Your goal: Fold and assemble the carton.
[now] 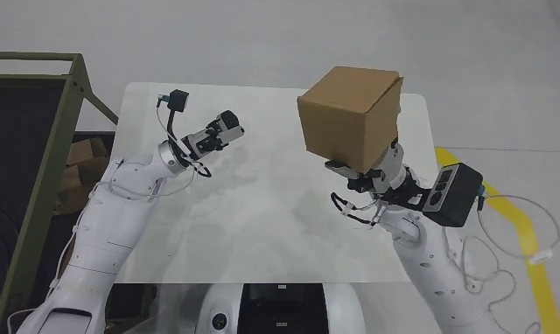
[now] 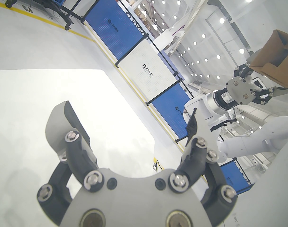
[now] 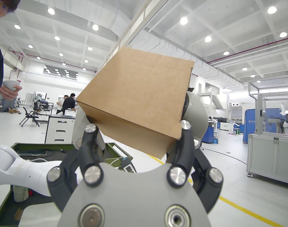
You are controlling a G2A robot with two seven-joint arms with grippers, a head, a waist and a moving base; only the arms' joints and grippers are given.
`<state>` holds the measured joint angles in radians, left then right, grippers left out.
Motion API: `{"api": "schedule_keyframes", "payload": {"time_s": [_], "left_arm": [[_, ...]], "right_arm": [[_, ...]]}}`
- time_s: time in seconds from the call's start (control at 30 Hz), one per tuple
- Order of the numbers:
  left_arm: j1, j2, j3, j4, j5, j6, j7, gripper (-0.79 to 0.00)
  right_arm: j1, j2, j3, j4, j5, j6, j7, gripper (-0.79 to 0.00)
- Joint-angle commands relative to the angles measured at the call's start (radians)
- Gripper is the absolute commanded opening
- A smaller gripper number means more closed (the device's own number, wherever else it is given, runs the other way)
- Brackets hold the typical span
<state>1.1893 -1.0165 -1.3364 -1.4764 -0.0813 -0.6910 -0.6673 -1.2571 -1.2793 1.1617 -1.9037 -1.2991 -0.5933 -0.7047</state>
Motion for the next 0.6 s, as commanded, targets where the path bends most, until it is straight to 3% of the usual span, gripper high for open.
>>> {"api": "schedule_keyframes", "payload": {"time_s": [0.0,0.2,0.43,0.57], "left_arm": [[0.0,0.0,0.0,0.0,0.0,0.0,0.0,0.0],[0.0,0.0,0.0,0.0,0.0,0.0,0.0,0.0],[0.0,0.0,0.0,0.0,0.0,0.0,0.0,0.0],[0.0,0.0,0.0,0.0,0.0,0.0,0.0,0.0]], "right_arm": [[-0.001,0.004,0.0,-0.019,-0.112,0.014,0.022,-0.785],[-0.02,0.012,0.007,-0.057,-0.321,0.106,-0.008,-0.785],[-0.047,0.021,0.02,-0.069,-0.405,0.142,-0.068,-0.785],[-0.072,0.024,0.042,-0.073,-0.427,0.211,-0.025,-0.785]]}}
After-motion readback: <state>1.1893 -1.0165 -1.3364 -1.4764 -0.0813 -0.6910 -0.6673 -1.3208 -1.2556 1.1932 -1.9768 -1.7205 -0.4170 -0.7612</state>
